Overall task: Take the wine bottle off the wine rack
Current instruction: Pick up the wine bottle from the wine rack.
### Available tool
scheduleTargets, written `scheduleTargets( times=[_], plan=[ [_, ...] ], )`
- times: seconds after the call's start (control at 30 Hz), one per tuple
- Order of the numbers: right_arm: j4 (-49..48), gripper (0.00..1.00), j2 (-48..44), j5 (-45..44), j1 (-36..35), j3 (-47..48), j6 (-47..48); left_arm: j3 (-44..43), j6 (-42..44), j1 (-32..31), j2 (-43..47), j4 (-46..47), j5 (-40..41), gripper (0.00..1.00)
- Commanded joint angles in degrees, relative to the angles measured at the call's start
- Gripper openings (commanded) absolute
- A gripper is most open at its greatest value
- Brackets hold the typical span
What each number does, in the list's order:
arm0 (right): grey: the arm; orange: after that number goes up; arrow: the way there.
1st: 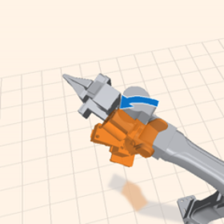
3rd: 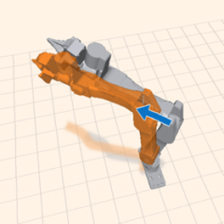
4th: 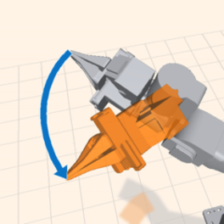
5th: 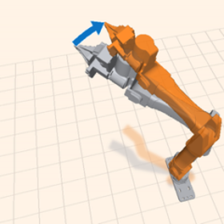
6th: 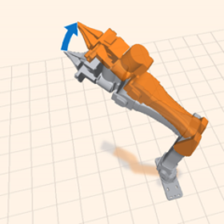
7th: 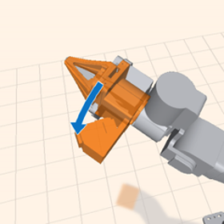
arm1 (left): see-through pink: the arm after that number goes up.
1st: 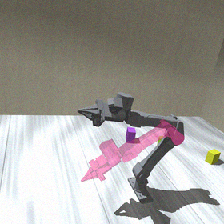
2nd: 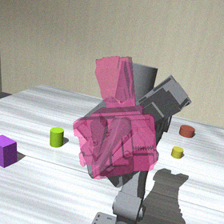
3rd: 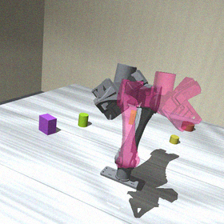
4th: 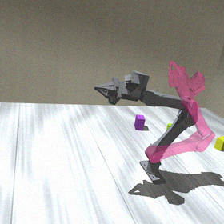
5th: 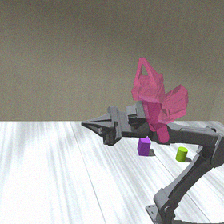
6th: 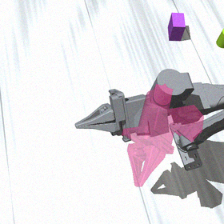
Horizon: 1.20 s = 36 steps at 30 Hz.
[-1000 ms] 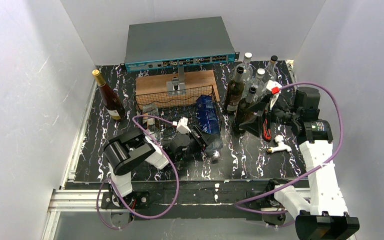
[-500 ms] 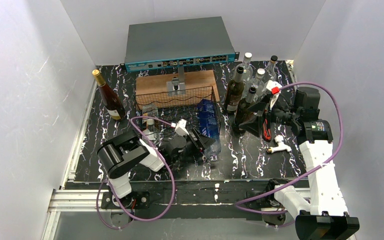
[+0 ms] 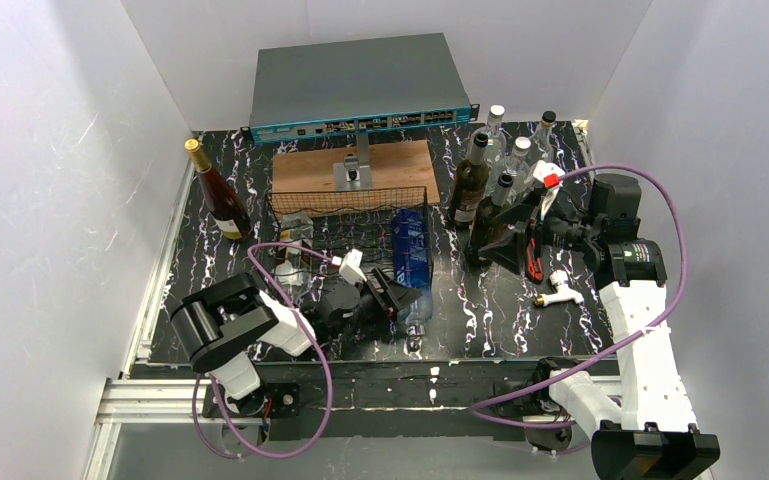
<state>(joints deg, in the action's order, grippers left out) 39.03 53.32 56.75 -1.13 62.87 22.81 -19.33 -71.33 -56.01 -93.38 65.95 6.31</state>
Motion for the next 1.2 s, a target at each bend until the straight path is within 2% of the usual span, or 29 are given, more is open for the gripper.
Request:
scheduleTargets(
  times=[0.0, 0.2, 0.53, 1.17],
  plan=[
    [-0.5, 0.99, -0.5, 0.7, 0.2, 0.0, 0.7, 2.6, 1.0, -0.3, 2.7, 0.1, 2.6, 0.0],
    [-0.5, 0.98, -0.6, 0.5, 0.2, -0.3, 1.1, 3.7, 6.6, -0.3, 3.4, 1.6, 2.2, 0.0],
    [-0.3, 0.98, -0.5, 0.4, 0.2, -1.2, 2.2, 5.6, 10.8, -0.1, 3.0, 6.5, 0.1, 0.0],
    [-0.5, 0.99, -0.1, 0.7, 0.2, -2.1, 2.7, 9.9, 10.0, -0.3, 9.3, 6.7, 1.5, 0.0]
  ],
)
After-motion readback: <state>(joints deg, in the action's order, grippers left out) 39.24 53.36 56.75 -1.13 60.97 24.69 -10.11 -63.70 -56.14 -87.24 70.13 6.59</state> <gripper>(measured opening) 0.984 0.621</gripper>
